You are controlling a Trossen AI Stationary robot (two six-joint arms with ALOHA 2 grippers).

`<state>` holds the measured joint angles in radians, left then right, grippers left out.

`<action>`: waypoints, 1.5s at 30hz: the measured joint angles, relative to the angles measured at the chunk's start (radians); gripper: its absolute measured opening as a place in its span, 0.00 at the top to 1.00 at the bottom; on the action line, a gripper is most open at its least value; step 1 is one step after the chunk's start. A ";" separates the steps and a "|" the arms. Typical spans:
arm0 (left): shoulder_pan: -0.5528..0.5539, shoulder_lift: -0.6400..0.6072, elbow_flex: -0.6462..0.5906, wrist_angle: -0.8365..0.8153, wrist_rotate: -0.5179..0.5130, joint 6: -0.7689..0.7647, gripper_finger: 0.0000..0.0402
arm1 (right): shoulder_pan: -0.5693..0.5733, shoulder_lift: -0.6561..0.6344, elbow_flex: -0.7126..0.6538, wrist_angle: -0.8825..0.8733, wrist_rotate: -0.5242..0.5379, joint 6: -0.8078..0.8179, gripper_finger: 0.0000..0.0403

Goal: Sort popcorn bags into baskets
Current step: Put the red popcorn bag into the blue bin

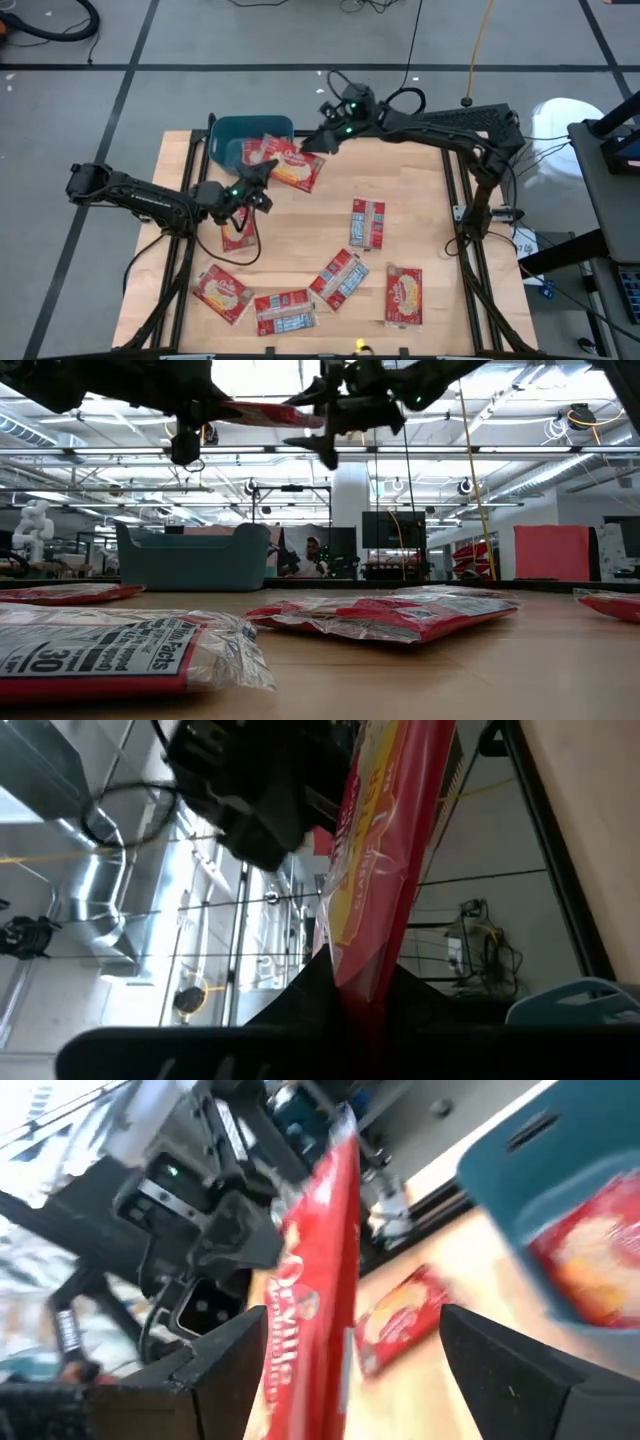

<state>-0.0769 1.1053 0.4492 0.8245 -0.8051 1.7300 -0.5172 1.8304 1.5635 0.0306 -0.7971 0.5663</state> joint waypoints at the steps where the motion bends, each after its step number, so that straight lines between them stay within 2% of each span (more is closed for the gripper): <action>1: 0.000 0.000 0.000 -0.004 0.001 0.005 0.91 | 0.005 0.013 -0.001 0.015 -0.021 0.014 0.29; 6: 0.000 0.000 0.000 -0.046 0.000 0.008 0.90 | 0.036 0.035 -0.001 0.072 -0.111 0.021 0.29; 12: 0.006 0.000 0.000 -0.056 0.000 0.008 0.90 | 0.054 0.037 -0.001 0.064 -0.123 -0.016 0.37; 16: 0.020 0.000 0.000 -0.058 -0.004 0.004 0.90 | 0.056 0.037 -0.001 0.025 -0.116 -0.045 0.51; 24: 0.023 0.000 0.000 -0.070 0.001 -0.031 0.90 | 0.054 0.037 -0.001 -0.006 -0.087 -0.120 0.86; 28: 0.024 0.000 0.000 -0.072 -0.001 -0.062 0.88 | 0.054 0.037 -0.001 -0.008 -0.049 -0.166 0.97; 32: 0.024 0.000 0.000 -0.073 -0.009 -0.211 0.79 | 0.045 0.037 -0.001 -0.004 -0.022 -0.186 0.96; 38: 0.031 0.000 0.000 -0.058 -0.014 -0.327 0.56 | 0.024 0.028 -0.002 0.017 0.006 -0.194 0.94; 42: 0.071 0.000 0.000 -0.053 -0.106 -0.472 0.42 | 0.000 0.029 -0.002 0.064 0.016 -0.189 0.96; 45: 0.097 0.000 -0.002 -0.052 -0.163 -0.588 0.37 | -0.021 0.020 -0.002 0.089 0.033 -0.197 0.96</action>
<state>0.0200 1.1049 0.4468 0.7722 -0.9682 1.1421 -0.5383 1.8499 1.5620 0.1193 -0.7637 0.3688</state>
